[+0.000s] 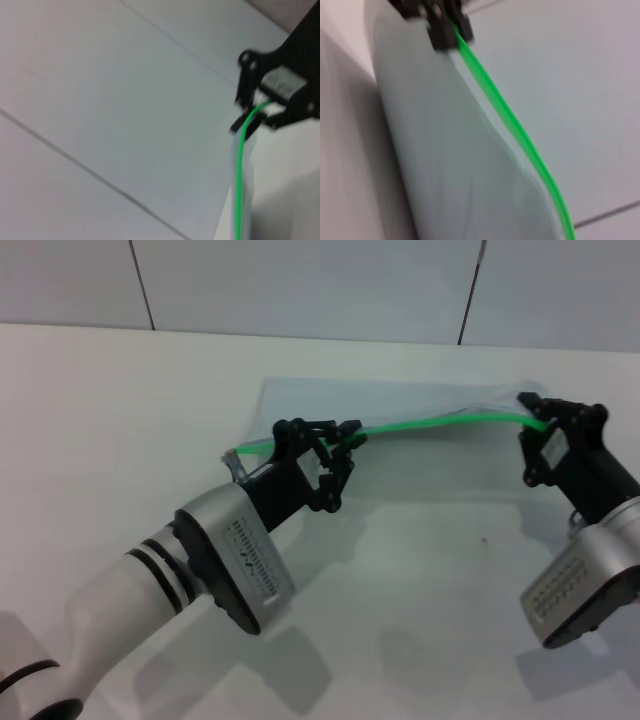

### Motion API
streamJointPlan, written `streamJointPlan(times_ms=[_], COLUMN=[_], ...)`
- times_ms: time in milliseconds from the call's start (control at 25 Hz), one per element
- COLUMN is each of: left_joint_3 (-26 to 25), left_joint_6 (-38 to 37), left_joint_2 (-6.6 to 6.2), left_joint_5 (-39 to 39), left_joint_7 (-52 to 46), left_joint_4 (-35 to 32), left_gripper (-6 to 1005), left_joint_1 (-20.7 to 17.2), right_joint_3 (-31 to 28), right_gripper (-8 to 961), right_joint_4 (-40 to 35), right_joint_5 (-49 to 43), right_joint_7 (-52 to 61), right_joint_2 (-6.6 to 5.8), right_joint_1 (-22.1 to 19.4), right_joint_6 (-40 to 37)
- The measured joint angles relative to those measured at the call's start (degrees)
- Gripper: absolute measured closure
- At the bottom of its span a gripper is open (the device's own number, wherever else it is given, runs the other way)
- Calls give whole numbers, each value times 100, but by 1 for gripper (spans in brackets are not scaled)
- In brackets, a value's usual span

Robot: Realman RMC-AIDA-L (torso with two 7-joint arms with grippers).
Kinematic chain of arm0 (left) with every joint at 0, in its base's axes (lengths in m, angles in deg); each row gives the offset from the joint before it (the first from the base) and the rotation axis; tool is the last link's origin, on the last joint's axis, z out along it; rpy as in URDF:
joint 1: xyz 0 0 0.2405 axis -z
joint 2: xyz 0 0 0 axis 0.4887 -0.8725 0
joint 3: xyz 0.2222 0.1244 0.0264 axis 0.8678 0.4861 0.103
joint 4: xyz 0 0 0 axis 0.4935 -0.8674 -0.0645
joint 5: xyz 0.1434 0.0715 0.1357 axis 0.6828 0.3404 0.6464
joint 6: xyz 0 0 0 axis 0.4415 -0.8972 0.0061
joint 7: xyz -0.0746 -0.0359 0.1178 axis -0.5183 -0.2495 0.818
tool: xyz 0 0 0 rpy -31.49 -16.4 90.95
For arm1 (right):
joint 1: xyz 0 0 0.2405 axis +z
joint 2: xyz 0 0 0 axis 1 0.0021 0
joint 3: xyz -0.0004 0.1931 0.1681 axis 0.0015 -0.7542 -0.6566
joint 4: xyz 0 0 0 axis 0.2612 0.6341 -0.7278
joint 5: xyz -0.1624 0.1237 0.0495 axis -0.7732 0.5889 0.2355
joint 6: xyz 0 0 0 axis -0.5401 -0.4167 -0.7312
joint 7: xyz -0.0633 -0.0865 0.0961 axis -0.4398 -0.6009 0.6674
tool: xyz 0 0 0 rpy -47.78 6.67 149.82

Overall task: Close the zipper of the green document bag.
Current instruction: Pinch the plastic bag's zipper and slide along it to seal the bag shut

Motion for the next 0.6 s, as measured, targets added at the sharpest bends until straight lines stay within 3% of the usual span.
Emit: streamJointPlan(times_ms=[600], left_joint_3=[-153], left_joint_6=[-29], left_joint_2=[-19], left_joint_5=[-419], left_joint_7=[-12], left_joint_4=[16], left_gripper=[829], left_joint_1=[-328], right_joint_3=[-605], right_gripper=[883], right_joint_4=[362], right_joint_5=[-1], right_joint_7=[244], right_joint_2=[-2], right_joint_1=[-272], right_joint_6=[-178])
